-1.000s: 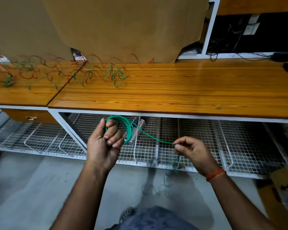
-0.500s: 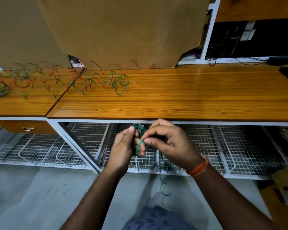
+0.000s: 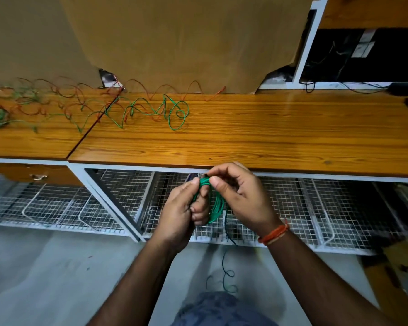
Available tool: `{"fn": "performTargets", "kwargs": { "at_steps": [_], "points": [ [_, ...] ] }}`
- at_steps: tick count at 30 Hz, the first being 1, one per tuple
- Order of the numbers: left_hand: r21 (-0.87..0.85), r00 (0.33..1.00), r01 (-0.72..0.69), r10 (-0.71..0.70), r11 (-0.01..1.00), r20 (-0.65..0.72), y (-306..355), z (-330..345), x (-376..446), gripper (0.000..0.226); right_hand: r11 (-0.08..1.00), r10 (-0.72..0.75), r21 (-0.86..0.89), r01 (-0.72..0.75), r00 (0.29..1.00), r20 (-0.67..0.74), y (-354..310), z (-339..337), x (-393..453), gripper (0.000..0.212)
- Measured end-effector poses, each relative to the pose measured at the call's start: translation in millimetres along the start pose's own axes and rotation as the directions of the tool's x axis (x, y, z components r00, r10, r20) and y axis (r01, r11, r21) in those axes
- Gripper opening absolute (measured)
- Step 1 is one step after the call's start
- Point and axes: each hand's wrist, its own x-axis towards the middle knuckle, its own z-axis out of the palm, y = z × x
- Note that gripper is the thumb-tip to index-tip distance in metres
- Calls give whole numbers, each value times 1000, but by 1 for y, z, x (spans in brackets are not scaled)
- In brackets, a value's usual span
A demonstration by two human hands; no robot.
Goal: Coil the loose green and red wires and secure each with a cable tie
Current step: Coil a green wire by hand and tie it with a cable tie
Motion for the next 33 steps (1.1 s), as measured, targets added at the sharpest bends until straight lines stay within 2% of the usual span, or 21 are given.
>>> {"fn": "performTargets", "kwargs": {
  "at_steps": [5,9,15,17,19,22,25,28,33],
  "points": [
    [-27,1000,-19,19,999,-6,1,4,2,29,987,159,-14,-159,986,47,6,11,-8,37],
    [46,1000,-11,12,999,-25,-3,13,1,31,979,200,73,-193,973,-117,2,17,-15,38],
    [116,1000,-9,12,993,-25,-6,28,0,36,950,291,191,-245,919,-266,4,26,-15,80],
    [100,1000,1,-1,995,-5,-7,32,-2,33,967,245,144,-210,918,-310,4,24,-15,75],
    [38,999,35,-35,999,9,-7,34,-2,37,979,198,123,-165,919,-340,2,21,-15,60],
    [-206,985,173,-164,963,62,-3,33,-2,61,988,154,75,-136,919,-361,-4,18,-16,52],
    [-360,966,258,-233,897,113,-1,31,-3,67,990,136,67,-120,930,-342,-4,17,-15,48],
    [-374,954,298,-267,878,133,-2,29,-5,59,991,132,74,-114,937,-324,-1,16,-16,49],
    [-298,958,285,-260,911,121,0,26,-5,37,970,206,180,-163,945,-255,10,19,-21,56]
  ]
}}
